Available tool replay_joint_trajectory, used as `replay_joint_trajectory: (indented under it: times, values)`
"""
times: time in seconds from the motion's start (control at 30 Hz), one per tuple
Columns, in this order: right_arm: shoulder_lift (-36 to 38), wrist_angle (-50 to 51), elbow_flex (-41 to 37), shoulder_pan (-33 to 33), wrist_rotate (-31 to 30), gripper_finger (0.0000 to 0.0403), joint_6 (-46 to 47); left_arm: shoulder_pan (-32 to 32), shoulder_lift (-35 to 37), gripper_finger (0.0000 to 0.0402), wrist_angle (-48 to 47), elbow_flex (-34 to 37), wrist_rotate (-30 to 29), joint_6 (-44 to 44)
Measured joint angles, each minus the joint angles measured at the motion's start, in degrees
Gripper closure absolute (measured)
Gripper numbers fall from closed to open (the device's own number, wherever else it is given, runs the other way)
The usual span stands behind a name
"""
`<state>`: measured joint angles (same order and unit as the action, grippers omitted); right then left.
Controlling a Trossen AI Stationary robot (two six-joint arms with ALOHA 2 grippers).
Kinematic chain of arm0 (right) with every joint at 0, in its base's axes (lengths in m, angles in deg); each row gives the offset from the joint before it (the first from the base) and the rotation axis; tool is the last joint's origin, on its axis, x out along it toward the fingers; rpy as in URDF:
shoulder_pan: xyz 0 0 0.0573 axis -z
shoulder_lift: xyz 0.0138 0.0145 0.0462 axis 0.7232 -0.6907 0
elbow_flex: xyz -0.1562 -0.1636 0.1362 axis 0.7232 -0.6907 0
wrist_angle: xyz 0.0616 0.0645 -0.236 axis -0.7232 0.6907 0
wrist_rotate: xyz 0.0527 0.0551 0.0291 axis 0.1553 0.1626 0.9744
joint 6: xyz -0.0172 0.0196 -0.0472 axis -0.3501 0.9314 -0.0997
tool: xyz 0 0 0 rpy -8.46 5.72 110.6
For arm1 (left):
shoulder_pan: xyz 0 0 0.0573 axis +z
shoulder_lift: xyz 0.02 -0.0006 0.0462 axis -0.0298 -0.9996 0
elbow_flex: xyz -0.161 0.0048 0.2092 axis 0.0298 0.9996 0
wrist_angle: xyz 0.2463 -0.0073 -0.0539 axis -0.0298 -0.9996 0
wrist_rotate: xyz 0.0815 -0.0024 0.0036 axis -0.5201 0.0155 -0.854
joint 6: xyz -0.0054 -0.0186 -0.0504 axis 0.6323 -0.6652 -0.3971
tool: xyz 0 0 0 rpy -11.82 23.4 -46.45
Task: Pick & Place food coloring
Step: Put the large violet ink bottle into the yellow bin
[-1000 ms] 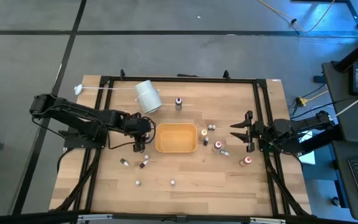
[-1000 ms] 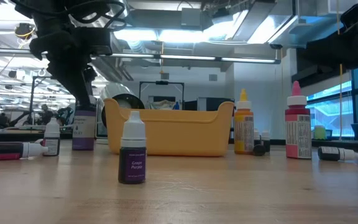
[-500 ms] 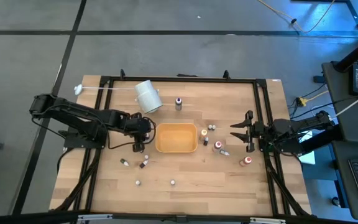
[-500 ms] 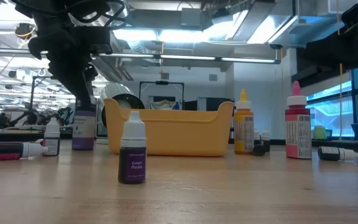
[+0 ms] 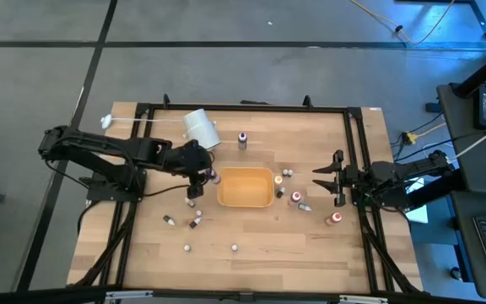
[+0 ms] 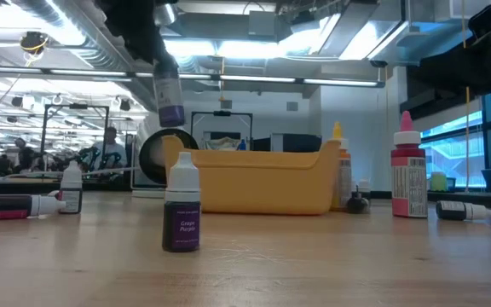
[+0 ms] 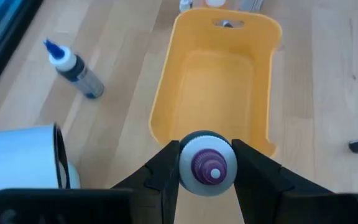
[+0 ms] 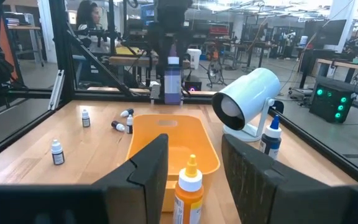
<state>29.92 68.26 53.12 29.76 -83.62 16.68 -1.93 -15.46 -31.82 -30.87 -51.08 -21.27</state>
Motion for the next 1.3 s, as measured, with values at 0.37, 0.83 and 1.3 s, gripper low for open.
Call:
replay_joint_trajectory:
  times: [0.37,0.83,1.3]
  values:
    - [0.0,0.0,0.0,0.0,0.0,0.025,-0.01,-0.01,-5.48,0.0284,11.68,-0.01,5.7,4.3]
    - [0.0,0.0,-0.02,0.0,0.02,0.025,0.25,3.45,-19.46,0.0274,13.25,-0.01,2.78,5.93]
    - [0.0,0.0,-0.02,0.04,0.02,0.025,0.23,5.29,-21.04,0.0256,13.28,0.04,3.02,5.34]
